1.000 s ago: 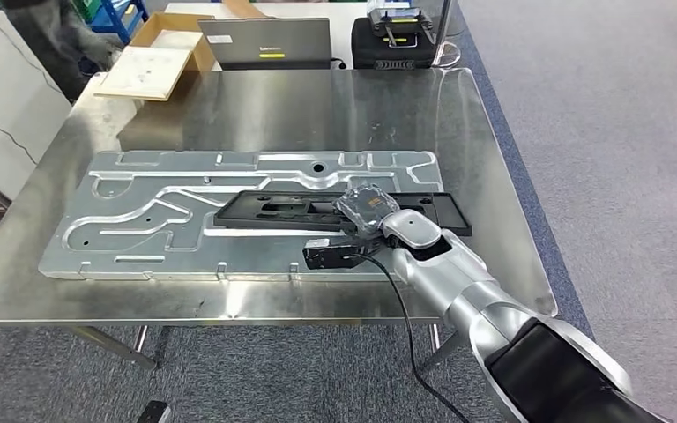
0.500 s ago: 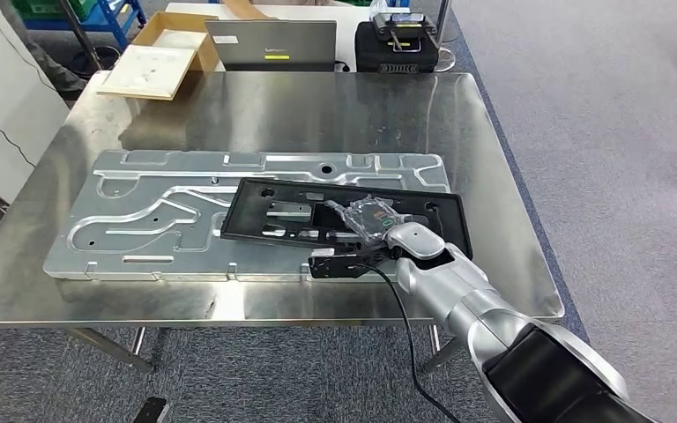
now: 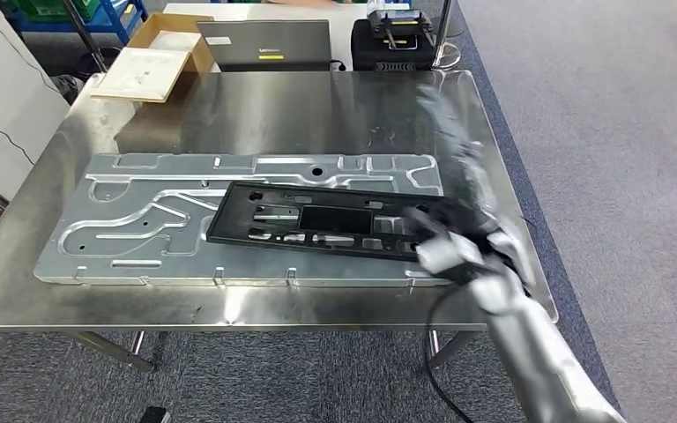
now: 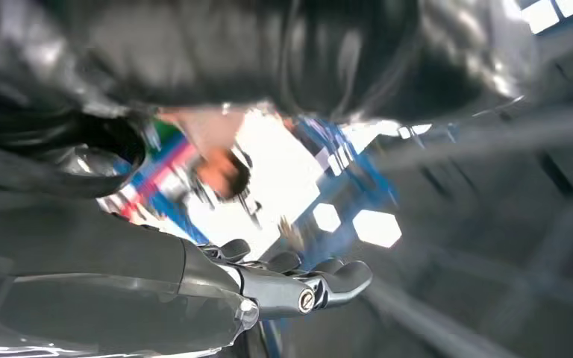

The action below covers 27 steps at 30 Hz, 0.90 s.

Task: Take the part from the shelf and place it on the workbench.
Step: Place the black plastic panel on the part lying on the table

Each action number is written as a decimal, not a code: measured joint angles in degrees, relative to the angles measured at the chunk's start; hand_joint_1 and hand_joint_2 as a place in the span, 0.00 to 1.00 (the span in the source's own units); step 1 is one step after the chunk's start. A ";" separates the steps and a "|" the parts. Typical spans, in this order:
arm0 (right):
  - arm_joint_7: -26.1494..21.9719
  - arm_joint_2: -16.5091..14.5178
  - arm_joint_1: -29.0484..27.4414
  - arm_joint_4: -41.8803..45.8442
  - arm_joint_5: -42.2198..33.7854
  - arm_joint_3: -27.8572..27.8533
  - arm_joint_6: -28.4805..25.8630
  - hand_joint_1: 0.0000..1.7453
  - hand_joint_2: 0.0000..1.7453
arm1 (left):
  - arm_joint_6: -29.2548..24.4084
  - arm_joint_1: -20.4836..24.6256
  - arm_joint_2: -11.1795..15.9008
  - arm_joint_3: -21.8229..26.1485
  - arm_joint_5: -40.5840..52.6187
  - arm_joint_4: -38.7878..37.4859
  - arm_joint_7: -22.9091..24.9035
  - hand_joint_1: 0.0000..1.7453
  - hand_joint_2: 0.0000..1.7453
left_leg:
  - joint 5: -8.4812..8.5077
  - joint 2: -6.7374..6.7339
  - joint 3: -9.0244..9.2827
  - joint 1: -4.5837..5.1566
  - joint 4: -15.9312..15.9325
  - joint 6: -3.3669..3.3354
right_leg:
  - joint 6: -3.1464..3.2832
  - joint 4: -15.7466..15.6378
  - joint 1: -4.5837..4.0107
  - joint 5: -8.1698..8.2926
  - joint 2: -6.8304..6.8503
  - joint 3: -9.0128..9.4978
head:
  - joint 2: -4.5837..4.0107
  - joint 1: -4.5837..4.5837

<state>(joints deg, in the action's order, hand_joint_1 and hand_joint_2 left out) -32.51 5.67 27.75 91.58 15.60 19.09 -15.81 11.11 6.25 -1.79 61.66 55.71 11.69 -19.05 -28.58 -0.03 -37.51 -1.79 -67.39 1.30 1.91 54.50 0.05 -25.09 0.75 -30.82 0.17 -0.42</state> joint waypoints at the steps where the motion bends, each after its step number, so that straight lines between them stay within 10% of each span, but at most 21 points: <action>1: -1.44 1.02 -2.97 4.18 -1.09 -2.51 -0.07 0.00 0.00 | 0.14 -0.40 0.06 0.12 -0.27 -0.01 -0.45 0.00 0.00 | 1.86 0.03 1.95 -0.06 3.98 0.00 | -0.33 0.28 0.03 -0.39 -0.02 0.18 | 0.00 0.00; 3: -4.04 2.85 -8.48 11.56 -2.30 -7.83 -0.40 0.00 0.00 | 0.39 -1.13 0.21 0.52 -0.83 -0.01 -1.39 0.00 0.00 | 3.51 0.22 4.94 -0.11 10.07 -0.34 | -0.99 0.84 -0.18 -0.98 -0.17 0.21 | 0.00 0.01; 8: -7.30 5.22 -23.35 24.75 -0.79 -21.57 -3.80 0.00 0.00 | 0.91 -2.45 0.43 1.84 -2.41 0.00 -3.96 0.00 0.00 | 2.78 0.52 5.69 -0.01 11.03 -2.23 | -2.30 3.43 0.01 -3.25 -0.38 -0.64 | 0.00 0.01; 12: -7.51 5.52 -33.61 30.26 -0.24 -30.06 -5.91 0.00 0.00 | 0.95 -2.89 0.59 3.08 -3.51 0.00 -4.79 0.00 0.00 | 2.61 0.34 5.74 0.28 11.05 -2.91 | -3.14 17.64 0.35 -10.04 -0.53 -7.54 | 0.00 0.02; 14: -7.45 4.78 -39.26 31.23 0.14 -33.22 -6.11 0.00 0.00 | 0.92 -2.96 0.63 3.82 -4.25 0.00 -4.86 0.00 0.00 | 2.52 0.42 5.88 0.47 11.04 -3.02 | -2.84 17.70 0.31 -8.70 -0.54 -7.66 | 0.00 0.02; 18: -6.16 2.13 -46.29 31.62 2.60 -39.17 -4.32 0.00 0.00 | 0.84 -3.13 0.37 4.92 -5.08 -0.02 -5.03 0.00 0.00 | 2.58 0.42 6.29 0.80 11.12 -2.77 | -0.92 3.06 -0.56 -2.15 -0.51 -0.40 | 0.00 0.01; 22: -5.36 -4.95 -47.55 26.21 15.65 -49.57 5.85 0.00 0.00 | 0.31 -3.33 -0.04 6.43 -6.28 -0.02 -5.04 0.00 0.00 | 2.58 0.31 6.43 0.75 11.47 -1.46 | -0.17 0.65 -0.78 -0.67 -0.36 0.27 | 0.00 0.01; 27: -5.15 -11.75 -42.64 4.37 43.31 -71.36 8.03 0.00 0.00 | -0.30 -4.16 -0.44 8.32 -7.00 -0.02 -4.82 0.00 0.00 | -7.32 0.22 2.21 0.77 -1.87 -0.84 | 0.41 0.05 -0.43 1.01 0.38 -1.25 | 0.00 -0.05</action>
<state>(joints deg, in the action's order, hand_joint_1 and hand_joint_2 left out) -37.66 -6.09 -14.89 95.95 58.91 -52.27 -7.78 10.81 2.08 -2.23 69.98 48.71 11.67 -23.87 -35.90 0.19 -35.30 -1.02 -69.27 0.46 2.32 54.55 -0.38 -24.09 1.13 -32.08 0.17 -0.47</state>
